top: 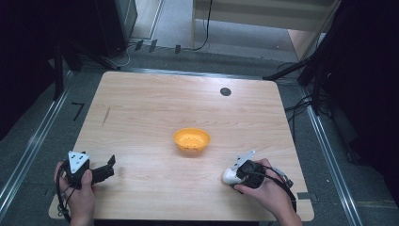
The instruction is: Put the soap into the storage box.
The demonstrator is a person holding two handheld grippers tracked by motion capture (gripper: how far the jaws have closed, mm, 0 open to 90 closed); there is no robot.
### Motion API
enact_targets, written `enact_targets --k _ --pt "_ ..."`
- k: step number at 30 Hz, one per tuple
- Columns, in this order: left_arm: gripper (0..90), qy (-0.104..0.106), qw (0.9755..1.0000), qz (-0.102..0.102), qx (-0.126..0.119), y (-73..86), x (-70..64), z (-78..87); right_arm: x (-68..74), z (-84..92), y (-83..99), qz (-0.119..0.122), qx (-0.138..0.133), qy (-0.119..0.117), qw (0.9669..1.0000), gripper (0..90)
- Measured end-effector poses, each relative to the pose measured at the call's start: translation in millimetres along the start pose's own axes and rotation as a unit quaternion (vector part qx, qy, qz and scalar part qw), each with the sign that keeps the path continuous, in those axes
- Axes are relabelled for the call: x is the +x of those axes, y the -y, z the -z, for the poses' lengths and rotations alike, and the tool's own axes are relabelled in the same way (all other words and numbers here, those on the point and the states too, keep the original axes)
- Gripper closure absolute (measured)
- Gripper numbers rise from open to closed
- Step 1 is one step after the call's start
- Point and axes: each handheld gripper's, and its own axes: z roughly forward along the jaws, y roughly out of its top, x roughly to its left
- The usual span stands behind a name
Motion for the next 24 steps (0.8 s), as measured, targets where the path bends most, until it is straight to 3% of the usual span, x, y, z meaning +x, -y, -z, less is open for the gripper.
enact_targets --k 4,24 --pt "0.0 0.002 1.0000 0.003 -0.002 0.2 0.4 0.2 -3.7 0.7 -1.4 -0.023 -0.001 -0.014 0.9996 49.8" --pt "0.0 0.003 1.0000 0.004 0.001 -0.2 0.6 -0.9 -11.1 8.2 -13.2 0.000 -0.003 -0.025 0.9997 50.8"
